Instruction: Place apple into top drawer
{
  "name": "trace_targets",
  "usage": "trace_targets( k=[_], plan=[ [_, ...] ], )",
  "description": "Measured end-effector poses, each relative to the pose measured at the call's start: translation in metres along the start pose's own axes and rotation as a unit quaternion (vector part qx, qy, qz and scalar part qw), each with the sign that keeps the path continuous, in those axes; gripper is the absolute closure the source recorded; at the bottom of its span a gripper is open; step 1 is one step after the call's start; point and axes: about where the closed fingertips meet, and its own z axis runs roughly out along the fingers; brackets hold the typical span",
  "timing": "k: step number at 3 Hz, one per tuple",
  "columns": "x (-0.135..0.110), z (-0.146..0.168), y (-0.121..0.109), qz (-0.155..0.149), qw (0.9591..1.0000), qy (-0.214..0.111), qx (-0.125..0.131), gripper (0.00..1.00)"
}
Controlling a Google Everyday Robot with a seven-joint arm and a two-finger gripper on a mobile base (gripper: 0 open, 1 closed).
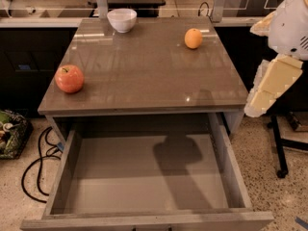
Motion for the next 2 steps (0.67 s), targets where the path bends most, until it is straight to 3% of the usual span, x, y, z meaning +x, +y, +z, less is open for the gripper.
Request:
trace_targets(
  k=[1,2],
  plan=[
    [-0.042,0.023,-0.023,-0.005,0.9959,-0.089,0.012,0.00],
    [-0.091,0.053,-0.049,-0.014,0.9753,-0.219,0.020,0.00]
  ],
)
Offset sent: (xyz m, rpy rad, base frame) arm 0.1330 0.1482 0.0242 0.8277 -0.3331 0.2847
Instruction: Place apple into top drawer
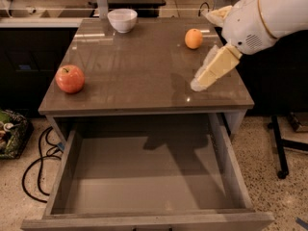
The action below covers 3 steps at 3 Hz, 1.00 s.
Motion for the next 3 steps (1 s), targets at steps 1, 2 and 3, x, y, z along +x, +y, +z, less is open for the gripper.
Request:
trace_targets(
  k=[1,2,3],
  plan=[
    [-0.037,0.040,-0.021,-0.003,0.9910,-0.133,-0.003,0.00],
    [-0.066,0.073,-0.026,0.004,0.9780,-0.208,-0.014,0.00],
    [-0.066,0.073,-0.026,0.004,0.9780,-0.208,-0.014,0.00]
  ],
)
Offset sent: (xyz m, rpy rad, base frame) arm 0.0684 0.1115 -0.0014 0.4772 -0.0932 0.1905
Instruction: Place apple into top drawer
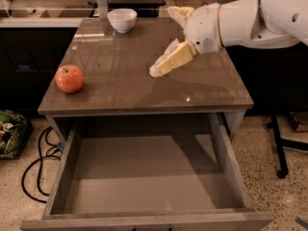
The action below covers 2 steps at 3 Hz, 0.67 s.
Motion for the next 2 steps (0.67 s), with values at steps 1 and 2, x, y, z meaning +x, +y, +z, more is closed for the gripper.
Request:
trace_targets(
  k=[1,2],
  plan=[
    [0.002,0.021,0.002,0.006,0.9999,-0.008,-0.011,0.00],
    [0.009,0.062,0.003,0.014,0.9995,-0.013,-0.026,0.00]
  ],
)
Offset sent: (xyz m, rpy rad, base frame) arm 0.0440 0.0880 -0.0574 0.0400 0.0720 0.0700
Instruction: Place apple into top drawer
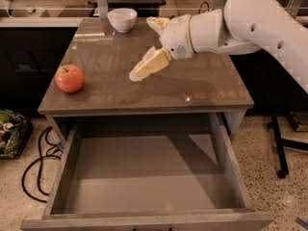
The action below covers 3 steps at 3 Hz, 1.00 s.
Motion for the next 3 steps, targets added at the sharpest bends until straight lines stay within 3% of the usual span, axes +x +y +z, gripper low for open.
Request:
trace_targets(
  k=[3],
  plan=[
    [0.002,0.114,0.028,0.024,0.9974,-0.014,-0.067,0.00]
  ],
)
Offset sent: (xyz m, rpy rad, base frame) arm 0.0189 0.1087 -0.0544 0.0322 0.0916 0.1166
